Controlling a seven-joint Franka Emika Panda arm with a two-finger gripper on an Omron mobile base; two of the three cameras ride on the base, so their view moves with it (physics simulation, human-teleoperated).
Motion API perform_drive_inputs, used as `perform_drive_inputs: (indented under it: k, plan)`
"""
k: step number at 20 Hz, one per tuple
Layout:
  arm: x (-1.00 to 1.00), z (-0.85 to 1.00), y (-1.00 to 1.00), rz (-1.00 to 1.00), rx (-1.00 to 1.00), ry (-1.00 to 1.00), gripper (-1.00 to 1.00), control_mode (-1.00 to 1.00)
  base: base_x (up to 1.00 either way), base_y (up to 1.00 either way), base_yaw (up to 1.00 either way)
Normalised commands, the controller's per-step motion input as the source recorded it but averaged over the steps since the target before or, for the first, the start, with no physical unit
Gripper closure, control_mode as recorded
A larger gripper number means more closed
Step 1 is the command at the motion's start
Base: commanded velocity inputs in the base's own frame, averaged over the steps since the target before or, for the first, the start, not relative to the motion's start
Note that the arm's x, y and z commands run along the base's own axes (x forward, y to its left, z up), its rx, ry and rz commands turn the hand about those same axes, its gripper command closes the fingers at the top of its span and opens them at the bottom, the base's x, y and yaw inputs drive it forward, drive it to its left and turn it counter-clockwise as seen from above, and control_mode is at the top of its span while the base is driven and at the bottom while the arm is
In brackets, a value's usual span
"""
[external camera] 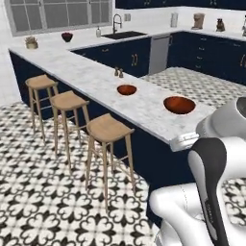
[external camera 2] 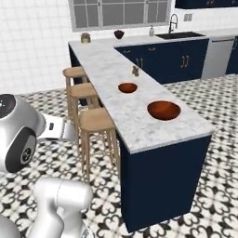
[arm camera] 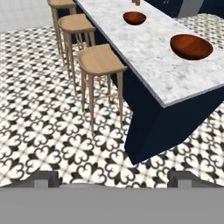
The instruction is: Pick up the bowls on the counter and stack them on top of one another in the open cabinet. Place the smaller bowl on top of the larger bowl.
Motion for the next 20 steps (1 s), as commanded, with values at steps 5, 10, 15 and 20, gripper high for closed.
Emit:
perform_drive_inputs:
  k: [5,10,15,20]
  plan:
    - [0.00,0.00,0.00,0.00,0.00,0.00,-1.00,1.00,0.30,0.78,-0.66]
    - [0.00,0.00,0.00,0.00,0.00,0.00,-1.00,1.00,0.03,0.56,-0.80]
    - [0.00,0.00,0.00,0.00,0.00,0.00,-1.00,1.00,-0.04,0.75,-0.74]
    - [0.00,0.00,0.00,0.00,0.00,0.00,-1.00,1.00,-0.25,1.00,-0.52]
